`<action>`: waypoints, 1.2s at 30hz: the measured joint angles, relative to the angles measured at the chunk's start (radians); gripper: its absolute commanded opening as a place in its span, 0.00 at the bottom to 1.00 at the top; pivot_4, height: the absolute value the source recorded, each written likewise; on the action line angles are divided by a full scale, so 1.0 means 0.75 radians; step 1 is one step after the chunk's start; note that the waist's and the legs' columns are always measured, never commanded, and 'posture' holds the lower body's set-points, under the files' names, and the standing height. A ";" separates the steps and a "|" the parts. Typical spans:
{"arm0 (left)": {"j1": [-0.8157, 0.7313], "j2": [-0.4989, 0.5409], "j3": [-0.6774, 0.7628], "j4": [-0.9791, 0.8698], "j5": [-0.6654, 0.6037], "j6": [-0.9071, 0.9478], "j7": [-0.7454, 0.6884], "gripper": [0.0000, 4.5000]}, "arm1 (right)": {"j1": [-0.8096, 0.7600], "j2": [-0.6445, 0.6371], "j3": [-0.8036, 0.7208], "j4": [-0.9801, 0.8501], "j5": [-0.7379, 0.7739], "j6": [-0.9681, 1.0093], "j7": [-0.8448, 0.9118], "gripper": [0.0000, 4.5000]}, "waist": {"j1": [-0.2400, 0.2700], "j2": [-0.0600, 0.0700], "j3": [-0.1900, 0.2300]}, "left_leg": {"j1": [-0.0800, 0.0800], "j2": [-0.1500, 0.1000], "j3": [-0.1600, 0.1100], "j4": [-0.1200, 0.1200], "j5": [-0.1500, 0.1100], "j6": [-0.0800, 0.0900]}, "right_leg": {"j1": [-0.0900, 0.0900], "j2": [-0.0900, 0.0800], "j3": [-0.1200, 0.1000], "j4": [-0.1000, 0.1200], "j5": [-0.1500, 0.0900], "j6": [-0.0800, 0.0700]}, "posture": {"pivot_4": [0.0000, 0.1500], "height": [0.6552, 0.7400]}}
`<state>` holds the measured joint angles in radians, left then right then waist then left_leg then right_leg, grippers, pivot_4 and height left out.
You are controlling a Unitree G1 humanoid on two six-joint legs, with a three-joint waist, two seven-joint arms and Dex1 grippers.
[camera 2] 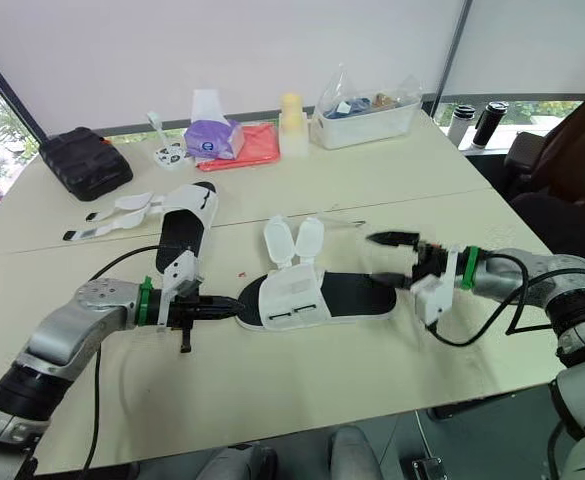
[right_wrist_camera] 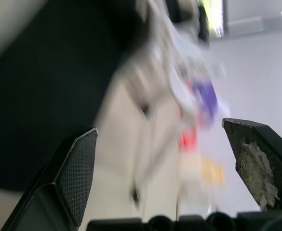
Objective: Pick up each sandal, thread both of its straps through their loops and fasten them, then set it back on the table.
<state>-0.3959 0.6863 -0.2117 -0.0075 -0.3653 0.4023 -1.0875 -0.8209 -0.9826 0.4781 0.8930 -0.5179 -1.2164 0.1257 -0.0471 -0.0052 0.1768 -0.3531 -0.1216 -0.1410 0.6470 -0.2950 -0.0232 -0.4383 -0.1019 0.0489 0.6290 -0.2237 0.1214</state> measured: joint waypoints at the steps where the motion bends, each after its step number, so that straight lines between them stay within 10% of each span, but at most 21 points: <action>1: -0.010 -0.021 -0.001 0.030 0.012 -0.017 -0.003 0.01 | 0.017 0.034 -0.029 -0.004 0.126 0.077 0.115 1.00 | 0.000 -0.001 0.000 | 0.001 0.001 0.000 0.000 -0.001 0.001 | 0.001 0.001 0.000 0.000 0.001 0.000 | 1.00 1.00; 8: -0.065 -0.090 -0.028 0.091 0.067 -0.059 -0.051 0.01 | 0.113 0.319 -0.367 -0.310 1.057 1.264 0.785 1.00 | 0.012 -0.001 -0.001 | -0.003 0.004 -0.004 0.005 -0.002 0.004 | 0.000 0.003 0.001 -0.005 0.009 0.002 | 1.00 1.00; 18: -0.095 -0.142 -0.062 0.125 0.157 -0.139 -0.081 0.01 | 0.172 0.428 -0.859 -0.857 2.122 3.062 0.659 1.00 | 0.051 -0.001 -0.002 | -0.006 0.005 -0.004 0.003 -0.007 0.011 | -0.002 0.003 0.001 -0.012 0.013 0.002 | 1.00 1.00; 26: -0.113 -0.163 -0.066 0.122 0.184 -0.145 -0.086 0.01 | 0.061 0.695 -1.065 -0.631 2.239 3.426 0.174 1.00 | 0.046 -0.001 -0.002 | -0.009 0.005 -0.002 0.004 -0.007 0.011 | -0.005 0.004 0.002 -0.012 0.015 0.003 | 1.00 1.00; 36: -0.107 -0.174 -0.069 0.098 0.197 -0.138 -0.080 0.01 | -0.130 0.875 -1.162 -0.233 2.052 3.194 0.065 1.00 | 0.038 -0.001 -0.002 | -0.010 0.005 -0.001 0.005 -0.006 0.011 | -0.006 0.004 0.002 -0.013 0.015 0.003 | 1.00 1.00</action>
<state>-0.4763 0.5560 -0.2632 0.0660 -0.2178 0.2986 -1.1476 -0.9182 -0.3261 -0.3932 0.7185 1.0211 1.1793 0.1746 -0.0183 -0.0057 0.1754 -0.3605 -0.1178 -0.1415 0.6506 -0.2998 -0.0151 -0.4425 -0.0988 0.0504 0.6195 -0.2122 0.1238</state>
